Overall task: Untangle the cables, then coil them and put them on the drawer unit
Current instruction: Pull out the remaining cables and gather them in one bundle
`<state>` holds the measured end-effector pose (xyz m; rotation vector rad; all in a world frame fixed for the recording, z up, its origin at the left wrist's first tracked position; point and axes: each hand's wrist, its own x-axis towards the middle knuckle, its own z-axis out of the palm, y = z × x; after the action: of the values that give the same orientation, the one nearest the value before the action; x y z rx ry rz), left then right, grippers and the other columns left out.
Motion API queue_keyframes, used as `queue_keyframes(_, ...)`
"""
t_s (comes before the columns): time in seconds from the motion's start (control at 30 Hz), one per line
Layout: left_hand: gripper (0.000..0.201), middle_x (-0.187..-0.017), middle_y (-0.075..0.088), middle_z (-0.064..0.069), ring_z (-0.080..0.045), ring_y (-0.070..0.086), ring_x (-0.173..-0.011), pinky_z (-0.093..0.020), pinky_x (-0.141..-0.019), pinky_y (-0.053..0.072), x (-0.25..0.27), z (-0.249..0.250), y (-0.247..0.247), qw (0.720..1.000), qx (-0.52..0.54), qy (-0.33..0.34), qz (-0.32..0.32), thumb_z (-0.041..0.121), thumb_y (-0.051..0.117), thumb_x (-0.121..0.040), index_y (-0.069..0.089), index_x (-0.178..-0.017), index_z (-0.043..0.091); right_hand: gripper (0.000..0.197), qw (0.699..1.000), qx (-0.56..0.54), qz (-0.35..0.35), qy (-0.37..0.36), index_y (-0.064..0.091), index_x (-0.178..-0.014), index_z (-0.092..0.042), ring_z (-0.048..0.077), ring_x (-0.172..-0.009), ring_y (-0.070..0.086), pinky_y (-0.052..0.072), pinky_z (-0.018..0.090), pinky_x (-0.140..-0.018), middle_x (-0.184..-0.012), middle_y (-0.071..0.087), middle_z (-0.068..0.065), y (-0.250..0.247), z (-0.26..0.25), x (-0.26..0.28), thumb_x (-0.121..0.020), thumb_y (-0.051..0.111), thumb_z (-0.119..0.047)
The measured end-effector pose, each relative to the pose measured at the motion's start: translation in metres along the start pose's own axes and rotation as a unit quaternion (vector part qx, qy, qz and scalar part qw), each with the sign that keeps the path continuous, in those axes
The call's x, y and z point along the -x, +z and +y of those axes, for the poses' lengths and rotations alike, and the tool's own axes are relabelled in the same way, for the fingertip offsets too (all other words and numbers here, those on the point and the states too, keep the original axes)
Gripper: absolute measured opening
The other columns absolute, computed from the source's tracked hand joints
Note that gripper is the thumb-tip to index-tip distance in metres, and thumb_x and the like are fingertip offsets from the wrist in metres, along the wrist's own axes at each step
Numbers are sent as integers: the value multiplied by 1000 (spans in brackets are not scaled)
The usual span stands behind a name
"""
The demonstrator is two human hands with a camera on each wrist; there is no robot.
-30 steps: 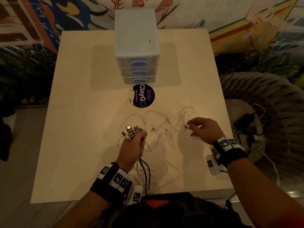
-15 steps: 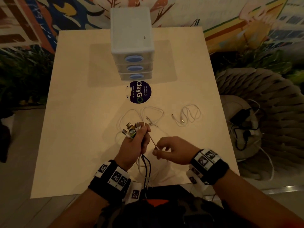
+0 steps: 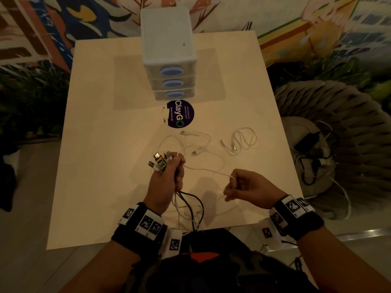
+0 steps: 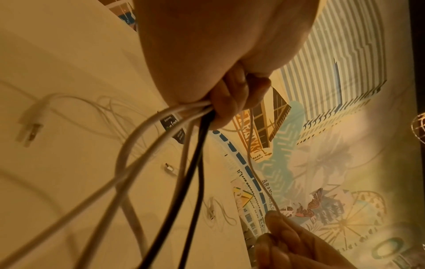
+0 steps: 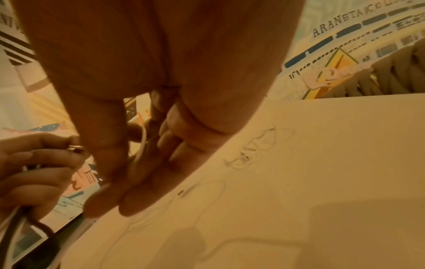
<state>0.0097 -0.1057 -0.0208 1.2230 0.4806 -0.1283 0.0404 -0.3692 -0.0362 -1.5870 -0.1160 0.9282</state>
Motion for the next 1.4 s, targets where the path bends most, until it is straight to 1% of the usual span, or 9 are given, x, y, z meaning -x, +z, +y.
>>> queue_keyframes(0.13, 28, -55, 31, 2, -8, 19, -44, -20, -42, 21, 1, 8, -6, 1000, 21, -2, -9, 19, 38, -110, 57, -92, 11, 3, 999, 33, 34, -24, 62, -97, -1, 33, -91, 75, 58, 40, -90, -99, 77, 14, 13, -20, -6, -95, 64, 1)
queue_keyframes(0.3, 26, -57, 27, 2, -7, 19, -45, -20, -43, 19, 7, 22, -6, 999, 15, 8, -30, 22, 41, -110, 61, -110, 7, 15, 992, 69, 43, -98, 68, -107, -9, 27, -89, 71, 54, 31, -86, -91, 76, 11, 27, -43, -13, -104, 54, -15)
queue_keyframes(0.5, 34, -59, 22, 1, -10, 13, -49, -25, -47, 14, 14, 33, -10, 999, 23, -10, -33, 28, 43, -109, 63, -126, 7, 20, 992, -12, 66, -108, 62, -106, -8, 37, -75, 71, 61, 43, -73, -80, 68, 15, 42, -78, -14, -107, 45, -17)
queue_keyframes(0.63, 35, -60, 22, 0, -15, 9, -52, -25, -47, 13, 19, 36, -15, 999, 13, -23, -45, 30, 42, -110, 64, -120, 5, 19, 992, -27, 61, -108, 61, -106, -11, 40, -69, 71, 61, 48, -67, -82, 68, 12, 51, -97, -14, -107, 44, -20)
queue_keyframes(0.8, 35, -59, 23, 1, -11, 12, -48, -24, -47, 13, 25, 35, -20, 995, -11, -65, -75, 35, 42, -108, 63, -108, 7, 20, 980, -55, 115, -154, 55, -110, -11, 38, -61, 69, 60, 44, -58, -78, 68, 12, 60, -116, -16, -109, 40, -23)
queue_keyframes(0.97, 47, -65, 15, -3, -15, 7, -53, -26, -49, 11, 35, 39, -18, 991, -4, -90, -94, 45, 45, -104, 64, -114, 4, 22, 971, 41, 127, -200, 59, -106, -16, 32, -57, 63, 52, 37, -58, -66, 64, 8, 65, -118, -14, -110, 38, -24)
queue_keyframes(1.13, 51, -64, 12, -3, -14, 6, -52, -28, -48, 10, 38, 56, -19, 989, 88, -75, -96, 53, 47, -96, 70, -116, 12, 20, 973, 188, 21, -130, 66, -105, -27, 18, -60, 61, 53, 33, -66, -63, 61, 1, 85, -96, 6, -107, 46, -30)
queue_keyframes(1.3, 31, -56, 13, 0, -12, 7, -46, -26, -44, 11, 35, 63, -34, 986, 131, -51, -89, 44, 53, -96, 63, -88, 15, 19, 984, 157, 0, -88, 71, -101, -26, 19, -65, 60, 52, 39, -72, -68, 61, 9, 101, -60, 26, -106, 52, -30)
queue_keyframes(1.4, 32, -52, 16, 3, -13, 6, -48, -24, -42, 12, 37, 67, -45, 986, 133, -53, -85, 42, 52, -98, 60, -80, 17, 19, 983, 173, 9, -59, 73, -98, -27, 17, -69, 64, 54, 47, -78, -72, 67, 6, 108, -40, 36, -104, 55, -33)
